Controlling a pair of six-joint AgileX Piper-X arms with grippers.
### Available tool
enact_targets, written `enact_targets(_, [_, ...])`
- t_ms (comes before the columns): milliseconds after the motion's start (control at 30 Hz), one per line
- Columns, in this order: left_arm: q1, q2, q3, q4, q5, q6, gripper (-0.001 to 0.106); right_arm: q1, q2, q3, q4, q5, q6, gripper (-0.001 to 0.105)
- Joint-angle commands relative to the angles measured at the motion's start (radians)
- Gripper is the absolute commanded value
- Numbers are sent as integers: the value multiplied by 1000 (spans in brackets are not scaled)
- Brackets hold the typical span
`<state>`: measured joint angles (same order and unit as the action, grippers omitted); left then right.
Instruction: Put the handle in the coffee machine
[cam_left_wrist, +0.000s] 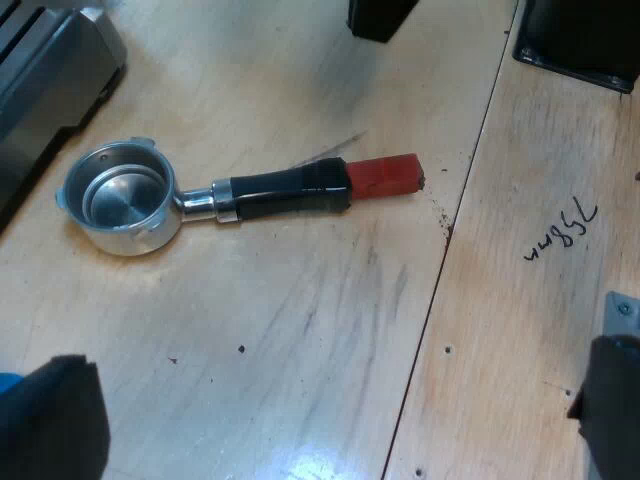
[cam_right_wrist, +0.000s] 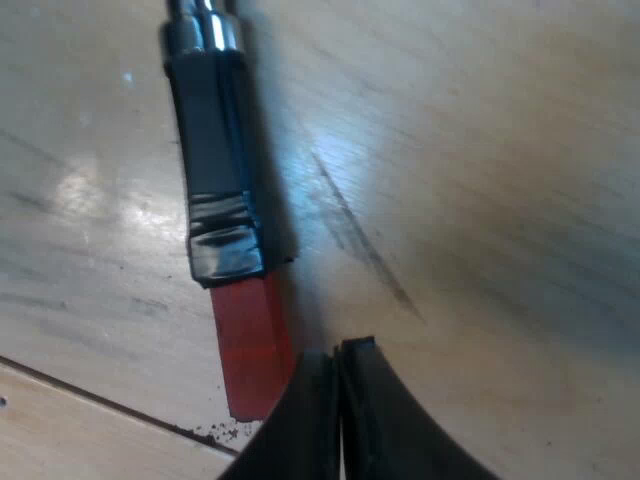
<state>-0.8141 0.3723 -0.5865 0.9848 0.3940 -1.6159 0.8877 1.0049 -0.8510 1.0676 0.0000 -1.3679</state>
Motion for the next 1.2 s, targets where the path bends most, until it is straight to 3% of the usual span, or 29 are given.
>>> enact_targets(33, [-3,0,-1,-12,6,1,98,1,16,43,-9,0,58,0])
enact_targets(367, [-3,0,15,-37,6,1,98,1,81,116,-45,-65,72,0])
enact_targets(767, [-3,1,42,-46,6,1,98,1,296,123,-220,-48,61,0])
enact_targets(900, [-3,1,42,-40,6,1,98,1,327,123,-245,0,55,0])
enact_targets(1000, [-3,1,42,-21,6,1,98,1,339,123,-248,0,32,0])
enact_targets(1200, [-3,1,42,-19,6,1,98,1,350,125,-267,0,-76,0])
